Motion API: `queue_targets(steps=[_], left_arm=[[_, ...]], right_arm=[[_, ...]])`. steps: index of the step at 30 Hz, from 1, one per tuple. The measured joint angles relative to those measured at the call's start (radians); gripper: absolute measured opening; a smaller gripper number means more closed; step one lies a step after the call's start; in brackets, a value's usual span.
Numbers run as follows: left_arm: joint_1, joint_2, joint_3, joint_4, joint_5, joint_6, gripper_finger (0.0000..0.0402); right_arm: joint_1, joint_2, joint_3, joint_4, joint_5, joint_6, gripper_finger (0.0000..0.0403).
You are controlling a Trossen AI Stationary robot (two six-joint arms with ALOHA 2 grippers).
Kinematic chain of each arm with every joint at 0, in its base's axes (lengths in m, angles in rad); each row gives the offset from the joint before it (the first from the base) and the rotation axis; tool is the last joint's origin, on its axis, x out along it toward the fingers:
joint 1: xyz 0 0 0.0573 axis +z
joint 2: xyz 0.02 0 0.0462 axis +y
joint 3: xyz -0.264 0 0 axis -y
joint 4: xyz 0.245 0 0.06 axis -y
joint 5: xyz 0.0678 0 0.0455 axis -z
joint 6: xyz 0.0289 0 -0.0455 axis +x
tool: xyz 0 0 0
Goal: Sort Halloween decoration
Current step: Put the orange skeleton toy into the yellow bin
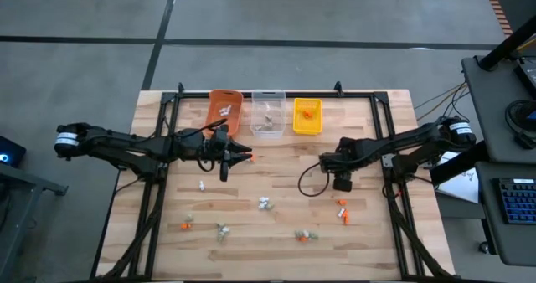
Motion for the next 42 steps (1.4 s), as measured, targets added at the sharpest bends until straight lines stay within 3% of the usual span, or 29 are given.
queue_targets(steps=[17,25,42], left_arm=[[0.0,0.0,0.0,0.0,0.0,0.004,0.0081],[0.0,0.0,0.0,0.0,0.0,0.011,0.0081],[-0.001,0.0,0.0,0.004,0.0,0.011,0.0081]], right_arm=[[-0.001,0.0,-0.065,0.092,0.035,0.01,0.0155],[-0.054,0.001,-0.087,0.148,0.061,-0.016,0.0155],[-0.118,0.162,-0.084,0.207,-0.027,-0.077,0.015]])
